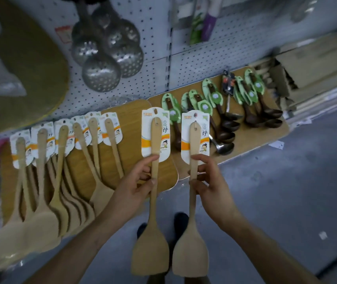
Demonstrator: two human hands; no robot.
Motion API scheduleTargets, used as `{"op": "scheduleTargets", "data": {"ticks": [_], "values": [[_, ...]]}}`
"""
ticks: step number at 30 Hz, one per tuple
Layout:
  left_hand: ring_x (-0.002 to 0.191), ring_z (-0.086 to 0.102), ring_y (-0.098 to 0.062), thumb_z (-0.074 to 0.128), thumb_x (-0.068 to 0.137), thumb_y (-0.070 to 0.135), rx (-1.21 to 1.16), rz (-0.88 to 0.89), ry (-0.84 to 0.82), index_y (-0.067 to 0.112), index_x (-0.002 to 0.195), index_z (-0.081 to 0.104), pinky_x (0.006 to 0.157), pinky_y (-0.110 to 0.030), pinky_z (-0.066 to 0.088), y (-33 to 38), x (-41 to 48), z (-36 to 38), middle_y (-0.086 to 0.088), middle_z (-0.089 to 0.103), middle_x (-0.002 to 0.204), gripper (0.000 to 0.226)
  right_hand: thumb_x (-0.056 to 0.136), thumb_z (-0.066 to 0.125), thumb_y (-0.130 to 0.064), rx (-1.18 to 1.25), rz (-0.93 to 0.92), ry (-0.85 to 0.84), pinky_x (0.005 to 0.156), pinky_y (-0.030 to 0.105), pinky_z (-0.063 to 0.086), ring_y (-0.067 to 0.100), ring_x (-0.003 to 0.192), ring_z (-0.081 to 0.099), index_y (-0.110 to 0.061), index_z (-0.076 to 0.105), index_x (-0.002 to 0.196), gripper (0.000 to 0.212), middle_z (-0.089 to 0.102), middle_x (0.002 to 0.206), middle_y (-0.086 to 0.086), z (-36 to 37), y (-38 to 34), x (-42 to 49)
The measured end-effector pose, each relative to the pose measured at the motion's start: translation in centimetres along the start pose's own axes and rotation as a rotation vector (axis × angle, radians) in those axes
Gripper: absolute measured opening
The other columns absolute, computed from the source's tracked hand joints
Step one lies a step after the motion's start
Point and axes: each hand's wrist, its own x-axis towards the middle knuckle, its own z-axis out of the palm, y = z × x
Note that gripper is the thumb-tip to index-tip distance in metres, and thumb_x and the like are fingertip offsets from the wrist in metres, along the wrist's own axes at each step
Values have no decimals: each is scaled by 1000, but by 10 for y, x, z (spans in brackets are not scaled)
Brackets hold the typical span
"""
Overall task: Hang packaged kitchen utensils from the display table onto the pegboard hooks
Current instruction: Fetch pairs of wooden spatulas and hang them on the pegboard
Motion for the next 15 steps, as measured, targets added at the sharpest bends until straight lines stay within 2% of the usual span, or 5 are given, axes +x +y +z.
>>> {"op": "scheduleTargets", "data": {"ticks": [2,3,6,9,15], "values": [[107,66,-12,64,105,7,6,13,-71,55,148,52,85,-31,60,24,-1,4,29,62,111,66,104,55,7,18,-9,66,78,23,60,10,101,66,-41,53,138,59,66,109,-7,-16,-10,-16],[108,66,-12,64,105,6,19,27,-103,56,148,52,85,-27,59,37,-2,9,28,63,112,67,104,55,6,27,-17,97,79,25,61,12,103,66,-42,53,138,58,65,111,-5,-25,-16,-25],[111,66,-8,62,105,4,51,88,-167,58,142,56,86,-14,53,79,3,29,24,68,113,65,104,54,5,47,-46,187,81,30,63,11,100,64,-42,52,136,57,62,103,-16,-54,-31,-48],[114,66,-9,61,105,4,64,108,-223,57,138,59,90,-16,53,121,12,58,16,71,117,62,105,53,5,84,-58,265,79,30,62,11,98,63,-42,52,136,56,60,100,-19,-87,-42,-67],[111,64,-14,56,108,3,79,196,-343,53,140,60,89,-16,49,191,23,130,15,67,113,60,104,52,3,139,-87,423,80,27,60,10,98,62,-45,52,133,56,61,102,-20,-163,-60,-101]]}}
